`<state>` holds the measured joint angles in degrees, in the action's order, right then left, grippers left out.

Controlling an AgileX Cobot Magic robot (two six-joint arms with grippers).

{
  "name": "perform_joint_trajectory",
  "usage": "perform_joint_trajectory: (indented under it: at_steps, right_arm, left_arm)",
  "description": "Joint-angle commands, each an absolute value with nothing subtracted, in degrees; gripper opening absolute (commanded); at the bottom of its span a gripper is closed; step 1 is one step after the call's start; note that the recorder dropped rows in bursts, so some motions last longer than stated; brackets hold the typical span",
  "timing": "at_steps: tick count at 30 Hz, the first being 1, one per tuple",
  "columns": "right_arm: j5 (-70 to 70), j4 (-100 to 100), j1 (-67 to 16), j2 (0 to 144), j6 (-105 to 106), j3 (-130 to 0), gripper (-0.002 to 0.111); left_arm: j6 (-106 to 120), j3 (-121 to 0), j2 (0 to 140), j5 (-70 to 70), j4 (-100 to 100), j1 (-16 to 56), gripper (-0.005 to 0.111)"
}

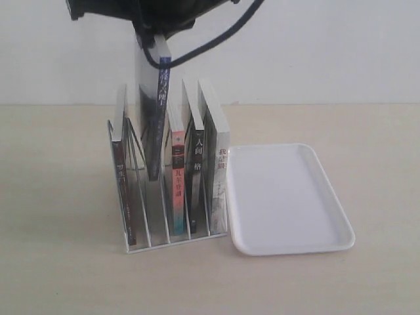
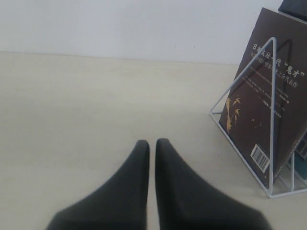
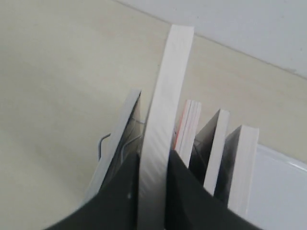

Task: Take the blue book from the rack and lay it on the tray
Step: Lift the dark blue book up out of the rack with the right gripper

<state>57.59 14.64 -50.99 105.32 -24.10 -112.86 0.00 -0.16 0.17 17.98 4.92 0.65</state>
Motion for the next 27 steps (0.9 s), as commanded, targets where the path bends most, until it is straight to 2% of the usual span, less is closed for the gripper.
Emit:
perform_joint_trajectory:
  at_steps: [1,17,20,23,27]
  right_arm:
    - [56.2,17.8,-50.9,99.9,-24.0,-113.3,0.000]
    - [63.7,27.9,-50.9,85.3,-23.7,-113.3,0.000]
    - [69.8,32.2,-50.9,84.1,-20.4,-113.3,0.000]
    - [70.0,38.6,-50.5,84.0,-15.3,-113.0,0.000]
    - [70.0,36.7,-49.0,83.7,-7.2,-112.4,0.000]
  left_arm:
    - [-0.4,0.0,0.0,17.6,4.9,0.5,0.005]
    - [-0.4,0.0,0.0,17.6,4.9,0.5,0.005]
    - [-0.4,0.0,0.0,17.6,4.9,0.5,0.005]
    - [-0.4,0.0,0.0,17.6,4.9,0.5,0.005]
    - [-0.4,0.0,0.0,17.6,4.9,0.5,0.005]
